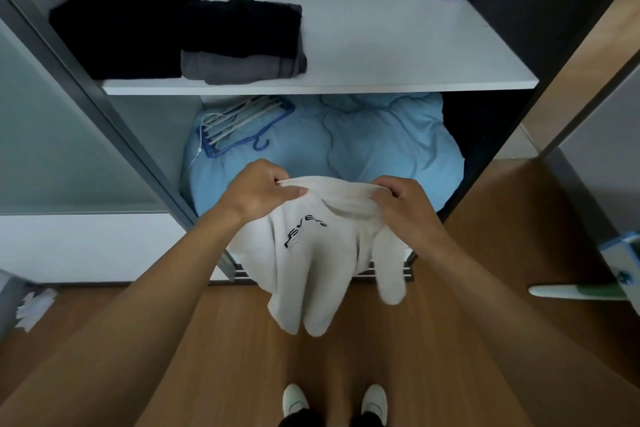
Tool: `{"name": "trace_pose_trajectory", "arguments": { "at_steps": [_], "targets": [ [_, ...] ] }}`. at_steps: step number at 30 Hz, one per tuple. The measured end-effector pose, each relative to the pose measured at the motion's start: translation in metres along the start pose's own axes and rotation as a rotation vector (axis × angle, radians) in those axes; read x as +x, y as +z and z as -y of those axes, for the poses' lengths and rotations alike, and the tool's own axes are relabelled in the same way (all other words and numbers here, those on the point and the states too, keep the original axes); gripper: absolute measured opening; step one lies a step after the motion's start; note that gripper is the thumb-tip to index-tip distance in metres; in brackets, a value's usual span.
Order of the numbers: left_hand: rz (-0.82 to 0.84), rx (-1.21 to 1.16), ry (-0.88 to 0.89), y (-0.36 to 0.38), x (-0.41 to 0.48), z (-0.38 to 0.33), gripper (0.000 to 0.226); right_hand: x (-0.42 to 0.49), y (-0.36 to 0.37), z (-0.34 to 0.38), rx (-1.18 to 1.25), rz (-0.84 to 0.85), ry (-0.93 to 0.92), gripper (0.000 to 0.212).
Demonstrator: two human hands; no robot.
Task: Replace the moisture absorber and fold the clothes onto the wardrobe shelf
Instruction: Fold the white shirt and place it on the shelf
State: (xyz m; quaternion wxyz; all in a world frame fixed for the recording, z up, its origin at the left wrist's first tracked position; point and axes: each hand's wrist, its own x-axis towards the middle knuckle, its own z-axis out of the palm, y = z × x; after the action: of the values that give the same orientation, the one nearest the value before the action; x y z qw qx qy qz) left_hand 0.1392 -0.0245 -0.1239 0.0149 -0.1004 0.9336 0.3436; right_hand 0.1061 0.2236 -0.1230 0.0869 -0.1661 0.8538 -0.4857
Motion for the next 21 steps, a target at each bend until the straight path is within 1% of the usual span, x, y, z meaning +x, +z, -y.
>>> {"name": "trace_pose_trajectory", "arguments": {
  "at_steps": [3, 5, 7, 9, 11, 13, 14, 18, 19, 21],
  "targets": [
    [-0.026, 0.045, -0.035, 0.001, 0.000, 0.013, 0.049, -0.002, 0.000, 0.001, 0.055, -0.011, -0.015, 0.023],
    [0.010, 0.131, -0.033, 0.001, 0.000, 0.018, 0.038, -0.004, 0.001, -0.001, 0.078, -0.029, -0.003, 0.024],
    [0.038, 0.204, -0.050, -0.001, -0.001, 0.024, 0.032, -0.004, -0.002, -0.004, 0.151, -0.075, 0.022, 0.023],
    [0.036, 0.157, -0.066, -0.002, -0.002, 0.030, 0.035, -0.002, -0.005, -0.005, 0.215, -0.111, 0.039, 0.022],
    [-0.004, 0.002, -0.077, -0.002, -0.004, 0.034, 0.039, 0.001, -0.008, -0.007, 0.207, -0.102, 0.028, 0.022],
    [-0.065, -0.098, -0.078, 0.000, -0.005, 0.036, 0.038, 0.005, -0.009, -0.012, 0.100, -0.060, 0.022, 0.024],
    [-0.093, -0.122, -0.077, 0.002, -0.005, 0.036, 0.036, 0.008, -0.009, -0.016, 0.003, -0.034, 0.035, 0.025],
    [-0.175, -0.095, -0.083, 0.008, -0.001, 0.033, 0.028, 0.014, -0.011, -0.034, -0.570, 0.022, 0.099, 0.025],
    [-0.186, -0.081, -0.077, 0.010, 0.001, 0.032, 0.027, 0.013, -0.011, -0.036, -0.660, 0.023, 0.095, 0.023],
    [-0.191, -0.085, -0.046, 0.013, 0.003, 0.027, 0.025, 0.011, -0.009, -0.038, -0.748, 0.043, 0.085, 0.018]
  ]
}}
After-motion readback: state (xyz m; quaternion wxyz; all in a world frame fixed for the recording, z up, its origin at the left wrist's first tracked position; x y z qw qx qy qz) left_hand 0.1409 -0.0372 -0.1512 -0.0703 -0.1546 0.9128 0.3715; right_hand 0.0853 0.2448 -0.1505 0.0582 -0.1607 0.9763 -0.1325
